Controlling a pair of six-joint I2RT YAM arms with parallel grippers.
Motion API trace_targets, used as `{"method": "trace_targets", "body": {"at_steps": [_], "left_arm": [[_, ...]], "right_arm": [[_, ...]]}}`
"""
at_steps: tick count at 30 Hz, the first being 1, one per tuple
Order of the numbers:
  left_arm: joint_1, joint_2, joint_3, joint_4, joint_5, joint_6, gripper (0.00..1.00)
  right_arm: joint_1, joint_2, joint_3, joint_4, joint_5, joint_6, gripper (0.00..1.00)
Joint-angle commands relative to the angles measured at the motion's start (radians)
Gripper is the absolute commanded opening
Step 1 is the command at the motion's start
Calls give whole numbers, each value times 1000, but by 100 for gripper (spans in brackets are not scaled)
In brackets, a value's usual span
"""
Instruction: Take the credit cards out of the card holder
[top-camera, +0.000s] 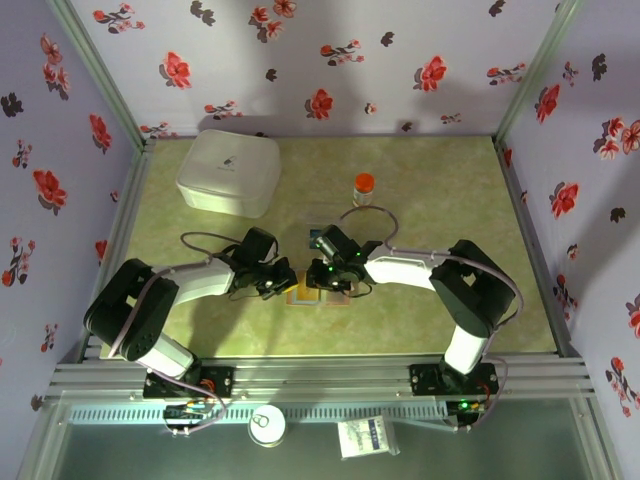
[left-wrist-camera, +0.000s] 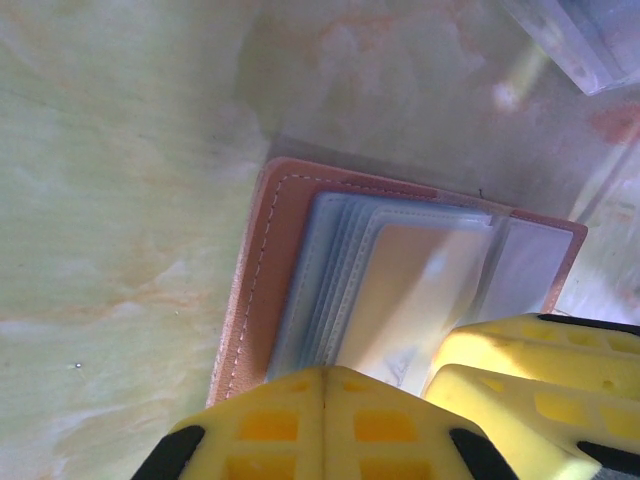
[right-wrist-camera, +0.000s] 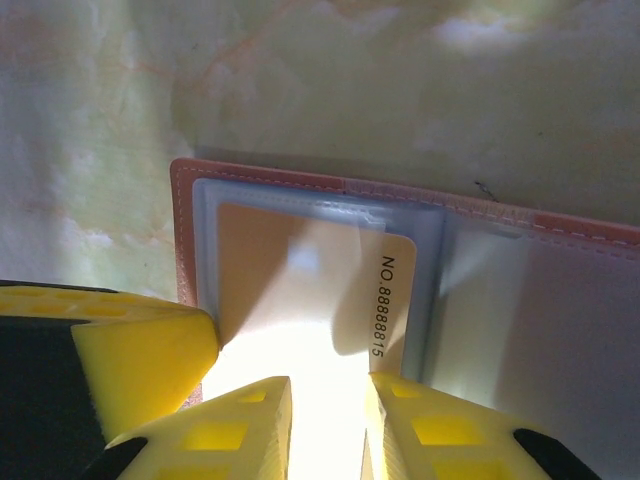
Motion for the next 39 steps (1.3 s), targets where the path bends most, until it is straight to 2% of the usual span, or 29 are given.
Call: {"method": "trace_targets", "body": {"at_steps": [1, 22, 31, 39], "left_arm": [[2, 19, -20, -21, -9, 10, 0], [-9, -34, 50, -98, -7, 41, 0], [-66, 20, 136, -151, -20, 70, 0], [-70, 74, 140, -169, -50, 89, 0]], "right_arm": [[6, -6, 2, -78, 55, -12, 27], [2, -108, -11, -76, 68, -18, 28], [-23, -127, -65, -18, 26, 21, 28], [-46, -123, -112, 33, -4, 42, 28]]}}
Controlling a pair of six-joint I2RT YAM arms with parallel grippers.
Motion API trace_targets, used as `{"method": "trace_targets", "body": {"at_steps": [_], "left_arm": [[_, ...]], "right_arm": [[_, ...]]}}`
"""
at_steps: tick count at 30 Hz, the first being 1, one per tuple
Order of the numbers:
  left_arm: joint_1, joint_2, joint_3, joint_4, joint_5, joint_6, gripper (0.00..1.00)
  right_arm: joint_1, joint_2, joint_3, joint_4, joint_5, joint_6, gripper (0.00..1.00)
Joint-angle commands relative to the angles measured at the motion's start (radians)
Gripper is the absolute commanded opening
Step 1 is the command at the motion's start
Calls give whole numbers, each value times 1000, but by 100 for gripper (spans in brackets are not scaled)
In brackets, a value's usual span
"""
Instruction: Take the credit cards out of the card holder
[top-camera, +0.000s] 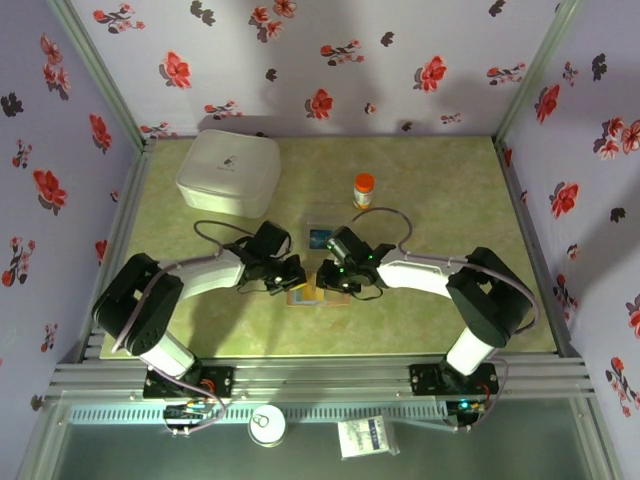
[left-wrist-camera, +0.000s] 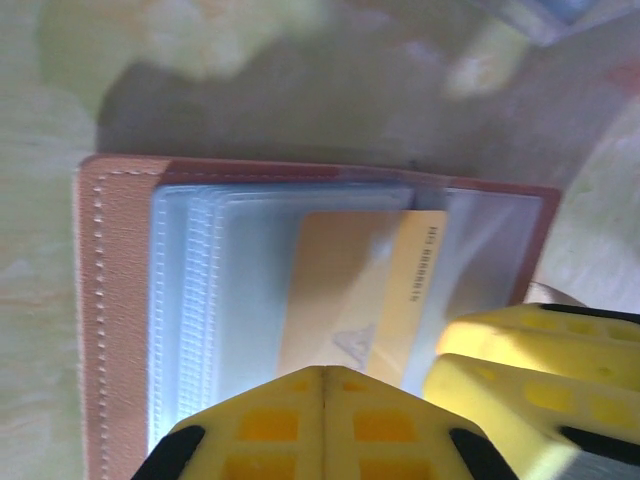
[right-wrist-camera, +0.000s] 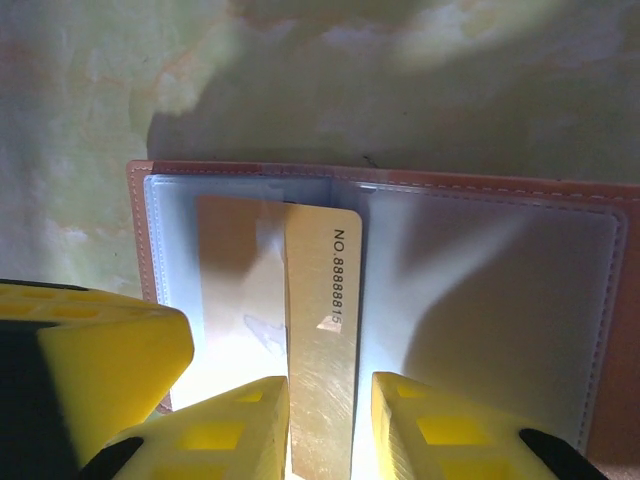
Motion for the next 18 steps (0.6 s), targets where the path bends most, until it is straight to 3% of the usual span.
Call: {"method": "trace_targets", "body": {"at_steps": [1, 18], "left_arm": [[-6, 27, 9, -38, -27, 34, 0], [-11, 50, 12, -68, -56, 42, 0]], "right_arm": [[-13, -20, -27, 45, -26, 28, 28], [-32, 39, -46, 103, -64, 43, 27]]}}
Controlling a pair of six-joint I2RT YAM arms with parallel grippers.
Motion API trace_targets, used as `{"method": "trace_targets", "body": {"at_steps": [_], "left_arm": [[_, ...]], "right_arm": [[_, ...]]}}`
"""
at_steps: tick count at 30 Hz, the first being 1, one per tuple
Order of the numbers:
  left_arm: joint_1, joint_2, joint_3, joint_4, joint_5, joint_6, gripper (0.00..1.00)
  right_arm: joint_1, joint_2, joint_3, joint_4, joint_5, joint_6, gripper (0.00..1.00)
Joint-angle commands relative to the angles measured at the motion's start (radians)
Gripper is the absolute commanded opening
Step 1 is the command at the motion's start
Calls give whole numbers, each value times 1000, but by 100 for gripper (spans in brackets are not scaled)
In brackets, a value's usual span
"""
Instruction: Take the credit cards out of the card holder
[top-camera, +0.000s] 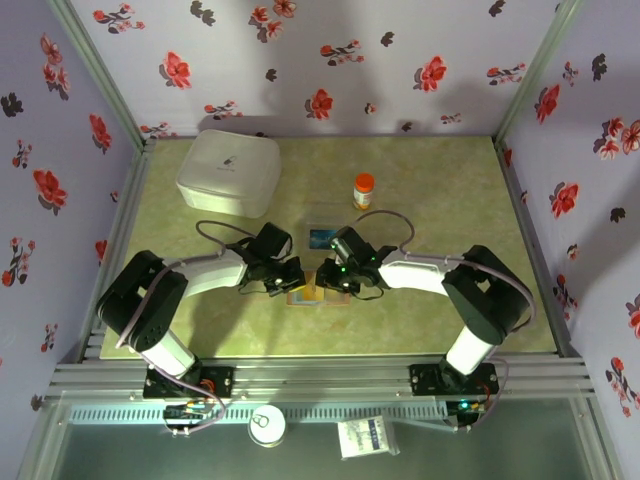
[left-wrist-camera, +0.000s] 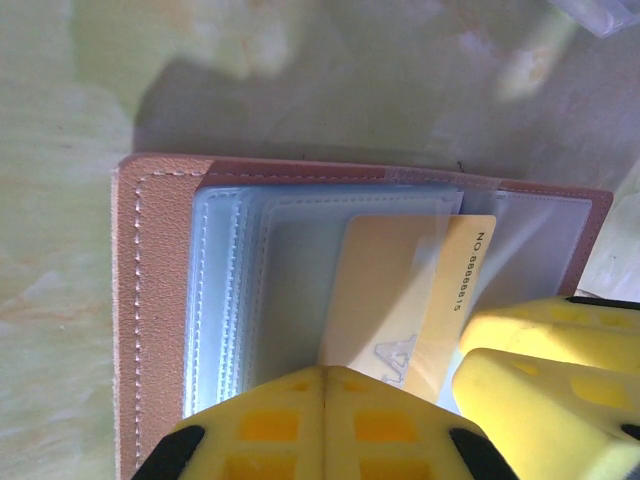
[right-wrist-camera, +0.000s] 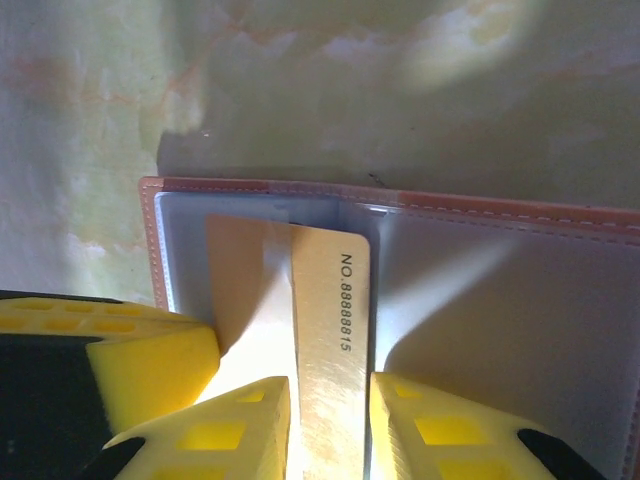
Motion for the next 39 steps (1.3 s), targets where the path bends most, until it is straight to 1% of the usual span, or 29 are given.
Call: {"method": "trace_targets", "body": {"at_steps": [1, 7, 20, 24, 29, 39], "left_arm": [[-6, 30, 9, -61, -39, 26, 0], [-10, 35, 11, -63, -43, 24, 0], [-16, 42, 18, -61, -43, 20, 0], [-16, 44, 18, -61, -44, 17, 0], [-16, 41, 19, -60, -44, 16, 0], [-17, 30, 7, -60, -49, 15, 0]], "right_arm": [[-6, 18, -10, 8, -12, 17, 27], [-6, 30, -21, 49, -34, 34, 26], [-21, 10, -93, 213, -87, 99, 14], [-27, -5, -106, 206, -73, 98, 9], [-43, -38, -122, 171, -52, 82, 7], [-69, -106, -128, 54, 1, 37, 6]]}}
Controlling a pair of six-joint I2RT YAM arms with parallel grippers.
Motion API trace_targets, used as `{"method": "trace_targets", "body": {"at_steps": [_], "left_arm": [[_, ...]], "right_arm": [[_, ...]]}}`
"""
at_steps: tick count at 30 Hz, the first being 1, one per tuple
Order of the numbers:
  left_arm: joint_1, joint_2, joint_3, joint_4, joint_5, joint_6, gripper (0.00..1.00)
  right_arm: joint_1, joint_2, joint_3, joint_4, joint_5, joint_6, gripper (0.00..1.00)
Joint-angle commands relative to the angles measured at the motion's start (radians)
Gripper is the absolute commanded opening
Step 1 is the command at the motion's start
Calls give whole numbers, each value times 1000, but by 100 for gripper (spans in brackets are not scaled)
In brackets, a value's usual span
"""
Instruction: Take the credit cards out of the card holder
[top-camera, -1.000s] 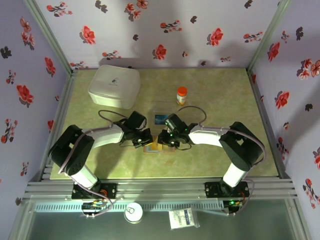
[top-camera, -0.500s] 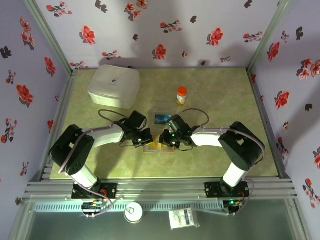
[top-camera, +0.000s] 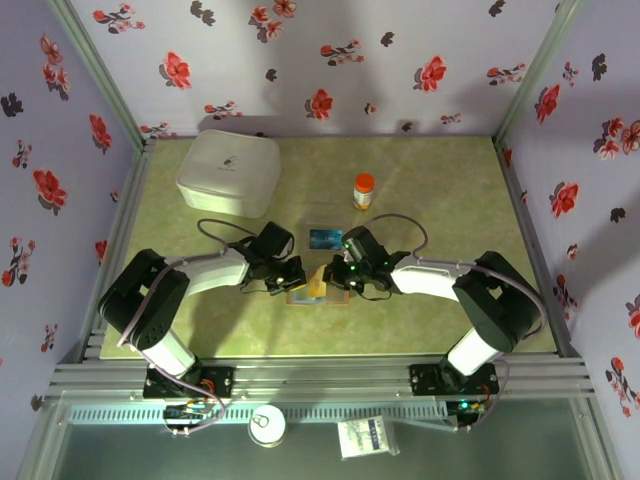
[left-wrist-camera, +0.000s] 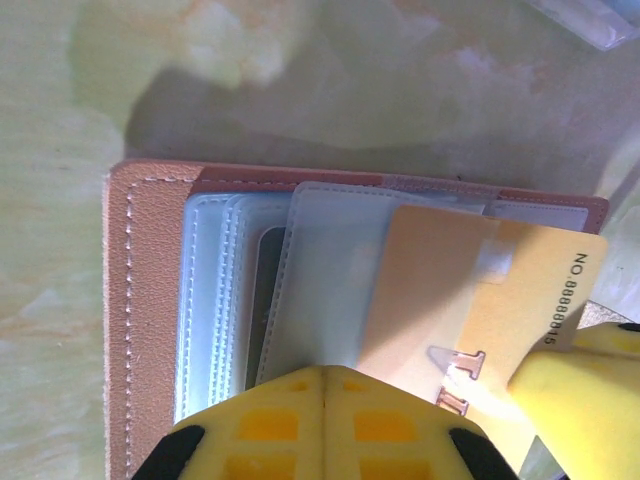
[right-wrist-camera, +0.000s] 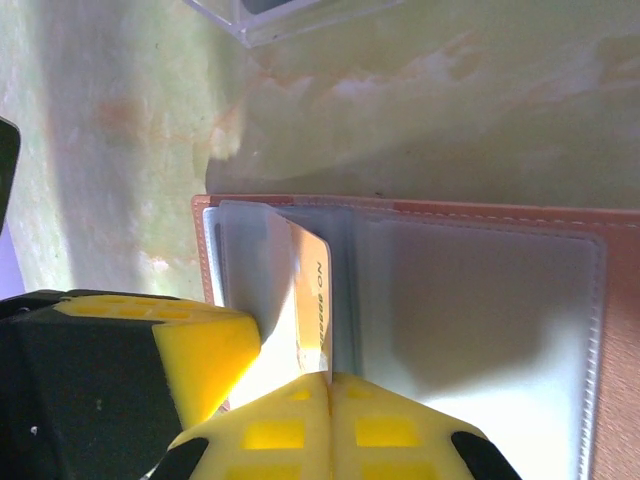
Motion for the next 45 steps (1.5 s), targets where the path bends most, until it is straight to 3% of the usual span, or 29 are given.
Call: {"method": "trace_targets", "body": {"at_steps": [1, 13, 22, 36, 45], "left_arm": [[-7, 18, -12, -49, -26, 15, 0], [-9, -9, 3, -48, -26, 11, 0], [-9, -40, 8, -14, -35, 5, 2], [9, -121, -62, 7, -65, -3, 5], [41, -189, -124, 3, -76, -4, 5]], "right_arm": [[-12, -31, -13, -101, 67, -36, 6], [-13, -99, 53, -227, 102, -127, 5], [-14, -92, 158, -369, 122, -328, 4], [-13, -56, 384, -640, 263, -952, 0], [-11, 68, 591, -839, 263, -1330, 0]]}}
